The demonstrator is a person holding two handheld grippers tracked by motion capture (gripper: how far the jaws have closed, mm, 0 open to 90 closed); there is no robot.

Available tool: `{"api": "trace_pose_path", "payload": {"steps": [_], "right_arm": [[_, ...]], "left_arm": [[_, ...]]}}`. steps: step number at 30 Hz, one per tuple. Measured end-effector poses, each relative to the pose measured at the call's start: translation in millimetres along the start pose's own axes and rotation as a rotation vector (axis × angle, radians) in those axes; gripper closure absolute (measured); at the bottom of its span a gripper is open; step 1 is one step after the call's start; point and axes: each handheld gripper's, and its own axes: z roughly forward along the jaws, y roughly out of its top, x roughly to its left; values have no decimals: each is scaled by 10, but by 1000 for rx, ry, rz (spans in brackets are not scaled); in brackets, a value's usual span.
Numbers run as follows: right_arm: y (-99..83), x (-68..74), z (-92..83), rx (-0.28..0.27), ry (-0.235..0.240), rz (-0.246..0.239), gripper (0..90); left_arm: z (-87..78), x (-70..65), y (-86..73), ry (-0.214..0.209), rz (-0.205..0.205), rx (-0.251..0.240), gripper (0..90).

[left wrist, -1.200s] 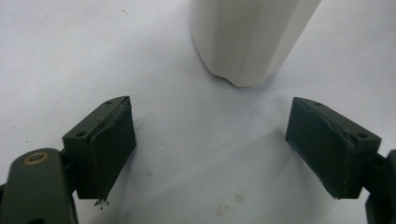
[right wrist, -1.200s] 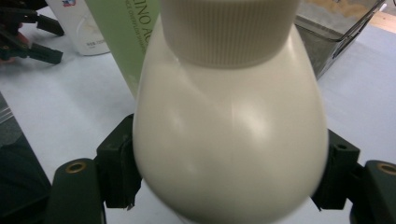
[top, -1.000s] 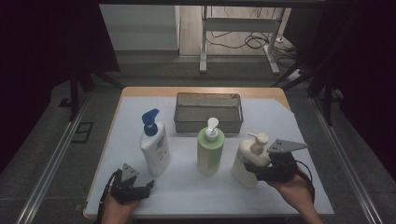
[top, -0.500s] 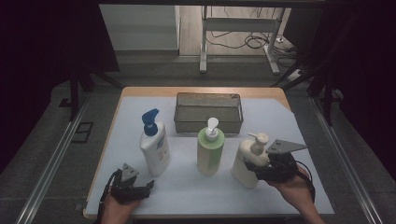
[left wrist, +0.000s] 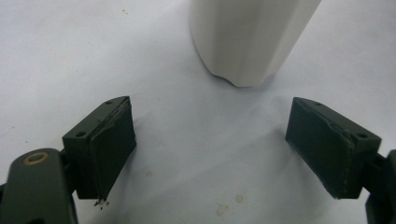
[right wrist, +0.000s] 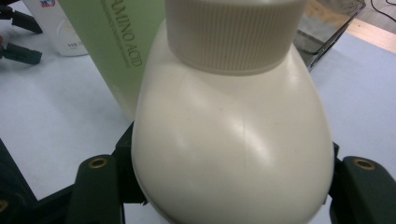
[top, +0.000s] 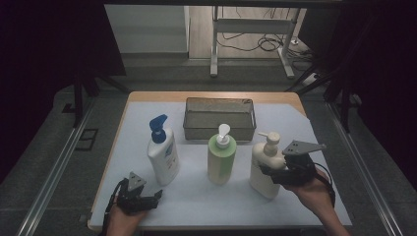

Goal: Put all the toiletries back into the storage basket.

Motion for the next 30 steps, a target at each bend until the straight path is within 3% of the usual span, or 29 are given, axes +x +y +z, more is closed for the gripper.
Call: {"api": "trace_pose_path", "payload": {"steps": [30], "right_arm": [[659, -233, -56, -54, 20, 15, 360]], "left_arm": [[-3, 4, 2, -1, 3, 5, 152]]}}
